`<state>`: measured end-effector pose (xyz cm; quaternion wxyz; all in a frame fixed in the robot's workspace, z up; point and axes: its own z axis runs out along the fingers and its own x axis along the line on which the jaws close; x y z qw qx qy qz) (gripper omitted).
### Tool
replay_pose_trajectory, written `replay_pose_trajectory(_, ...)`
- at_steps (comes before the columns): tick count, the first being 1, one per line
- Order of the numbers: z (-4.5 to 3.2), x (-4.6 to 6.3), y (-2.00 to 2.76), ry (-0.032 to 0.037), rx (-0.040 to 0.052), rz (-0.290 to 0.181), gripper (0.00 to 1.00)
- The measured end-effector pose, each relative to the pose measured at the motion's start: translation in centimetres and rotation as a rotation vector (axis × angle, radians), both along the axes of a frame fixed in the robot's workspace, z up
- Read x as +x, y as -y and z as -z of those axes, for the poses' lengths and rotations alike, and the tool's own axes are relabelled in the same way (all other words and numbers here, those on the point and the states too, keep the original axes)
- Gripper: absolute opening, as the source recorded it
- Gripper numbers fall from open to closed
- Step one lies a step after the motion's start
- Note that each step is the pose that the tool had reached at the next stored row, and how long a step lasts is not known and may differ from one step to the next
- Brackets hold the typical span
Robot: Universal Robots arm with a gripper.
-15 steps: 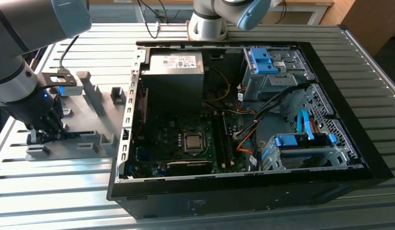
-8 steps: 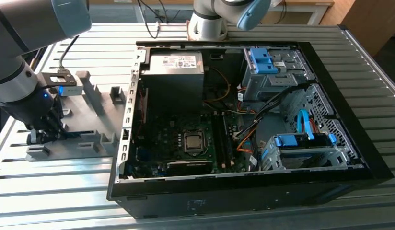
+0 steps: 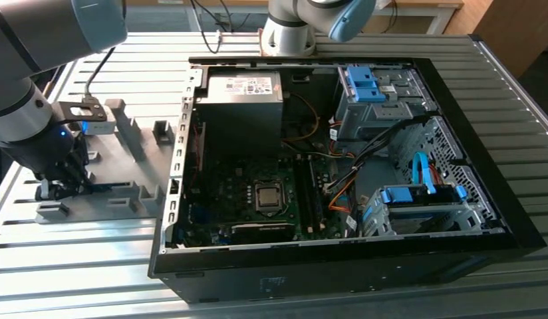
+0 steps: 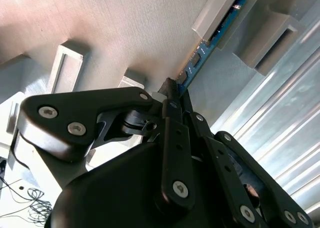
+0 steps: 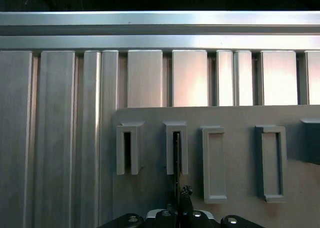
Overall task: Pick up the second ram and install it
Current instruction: 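Pick up the second ram and move it above second insertion slot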
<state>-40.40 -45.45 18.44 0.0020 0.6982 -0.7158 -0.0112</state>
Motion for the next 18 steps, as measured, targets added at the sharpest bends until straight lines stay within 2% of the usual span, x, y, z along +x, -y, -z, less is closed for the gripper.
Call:
replay_pose_trajectory(4,0.00,0.00,0.01,0.0000,-0.0056,0.026,0.14)
replay_pose_trajectory(8,0.00,-0.01,0.39,-0.0001,-0.0058,0.024,0.14)
replay_pose_trajectory(11,0.01,-0.01,0.42,0.0000,-0.0058,0.021,0.14)
replay_pose_trajectory(12,0.01,-0.01,0.42,0.0001,-0.0057,0.018,0.14)
replay_pose_trajectory(14,0.03,-0.01,0.42,0.0001,-0.0058,-0.035,0.14)
replay_pose_trajectory(18,0.03,-0.01,0.42,0.0002,-0.0058,-0.047,0.14)
